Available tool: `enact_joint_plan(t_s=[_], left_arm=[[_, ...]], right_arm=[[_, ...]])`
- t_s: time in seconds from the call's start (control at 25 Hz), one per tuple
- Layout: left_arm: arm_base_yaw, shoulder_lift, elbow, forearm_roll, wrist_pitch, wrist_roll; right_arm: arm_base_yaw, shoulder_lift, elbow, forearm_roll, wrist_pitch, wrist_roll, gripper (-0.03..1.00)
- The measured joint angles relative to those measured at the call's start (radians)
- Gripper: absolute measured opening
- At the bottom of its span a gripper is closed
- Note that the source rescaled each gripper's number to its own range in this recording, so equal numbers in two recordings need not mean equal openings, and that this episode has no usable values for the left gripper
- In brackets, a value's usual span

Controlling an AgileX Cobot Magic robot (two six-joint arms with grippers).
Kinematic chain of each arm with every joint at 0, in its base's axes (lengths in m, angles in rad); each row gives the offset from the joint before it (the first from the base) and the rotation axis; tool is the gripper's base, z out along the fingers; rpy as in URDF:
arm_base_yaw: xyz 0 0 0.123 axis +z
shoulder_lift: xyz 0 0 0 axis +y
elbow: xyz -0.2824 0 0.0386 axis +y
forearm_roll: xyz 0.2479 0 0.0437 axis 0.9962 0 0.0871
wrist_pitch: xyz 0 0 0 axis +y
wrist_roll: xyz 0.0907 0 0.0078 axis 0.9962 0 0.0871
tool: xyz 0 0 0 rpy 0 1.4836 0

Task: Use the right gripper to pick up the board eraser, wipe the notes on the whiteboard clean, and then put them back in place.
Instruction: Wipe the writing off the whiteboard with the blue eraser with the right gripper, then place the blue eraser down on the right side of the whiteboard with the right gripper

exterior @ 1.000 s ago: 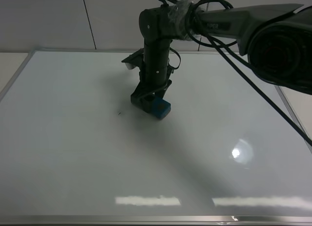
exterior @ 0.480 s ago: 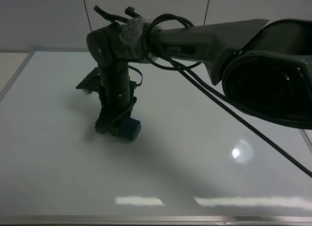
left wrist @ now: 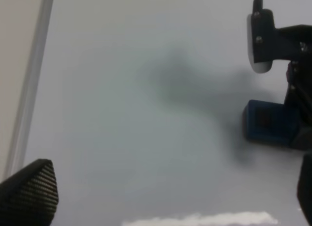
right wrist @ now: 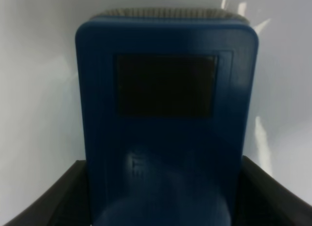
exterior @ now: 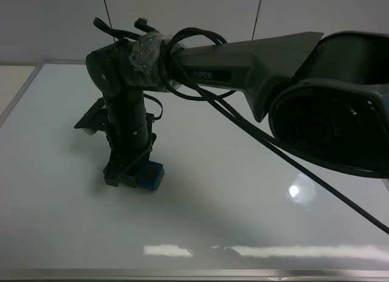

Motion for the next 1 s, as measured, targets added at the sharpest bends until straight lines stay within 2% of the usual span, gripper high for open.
enact_joint_plan(t_s=[0.24, 0.56, 0.84, 1.0], left_arm=[[0.0, 0.0, 0.0, 0.0, 0.0, 0.0], [0.0, 0.0, 0.0, 0.0, 0.0, 0.0], [0.0, 0.0, 0.0, 0.0, 0.0, 0.0], [0.0, 0.0, 0.0, 0.0, 0.0, 0.0]], right_arm=[[-0.001, -0.016, 0.004, 0.003, 0.015, 0.117, 0.0], [-0.055, -0.148, 0.007, -0.124, 0.024, 0.328, 0.0], [-0.102, -0.238, 0.011, -0.186, 0.025, 0.419, 0.0], [-0.143, -0.301, 0.076, -0.196, 0.024, 0.438, 0.0]])
